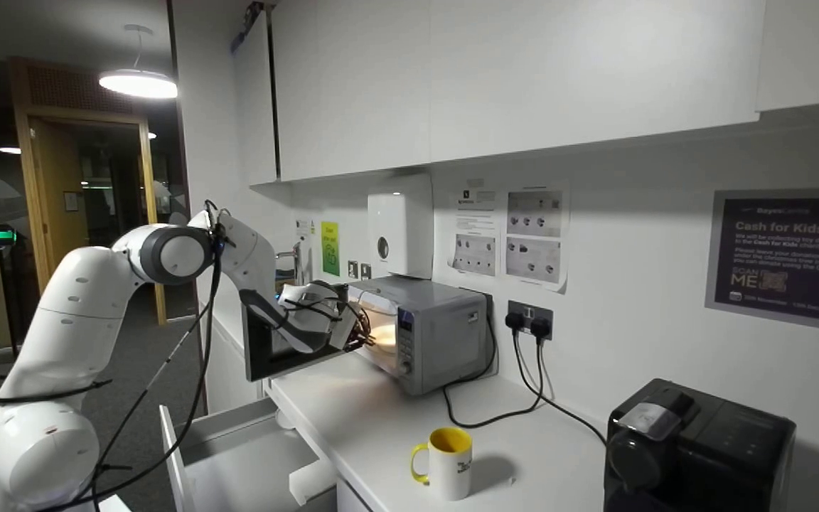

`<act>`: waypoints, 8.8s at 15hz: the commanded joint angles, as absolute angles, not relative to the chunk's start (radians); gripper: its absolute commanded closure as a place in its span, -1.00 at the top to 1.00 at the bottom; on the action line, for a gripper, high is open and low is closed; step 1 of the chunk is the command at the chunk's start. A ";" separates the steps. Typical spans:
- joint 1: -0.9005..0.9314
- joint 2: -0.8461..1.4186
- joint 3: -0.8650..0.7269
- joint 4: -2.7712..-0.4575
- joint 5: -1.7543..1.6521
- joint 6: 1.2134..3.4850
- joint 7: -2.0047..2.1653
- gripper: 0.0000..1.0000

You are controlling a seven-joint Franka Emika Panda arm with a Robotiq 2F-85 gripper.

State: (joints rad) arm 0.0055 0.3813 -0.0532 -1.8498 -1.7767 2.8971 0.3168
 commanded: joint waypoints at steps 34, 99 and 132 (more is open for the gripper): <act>-0.014 0.559 -0.040 -1.620 -1.813 2.982 0.323 -0.98; 0.040 0.259 0.027 -1.946 -1.689 3.092 0.308 -0.53; 0.035 -0.357 0.031 -2.446 -1.547 2.843 0.487 1.00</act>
State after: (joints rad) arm 0.0359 -0.2977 0.0283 -2.4221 -1.5698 2.8707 0.4983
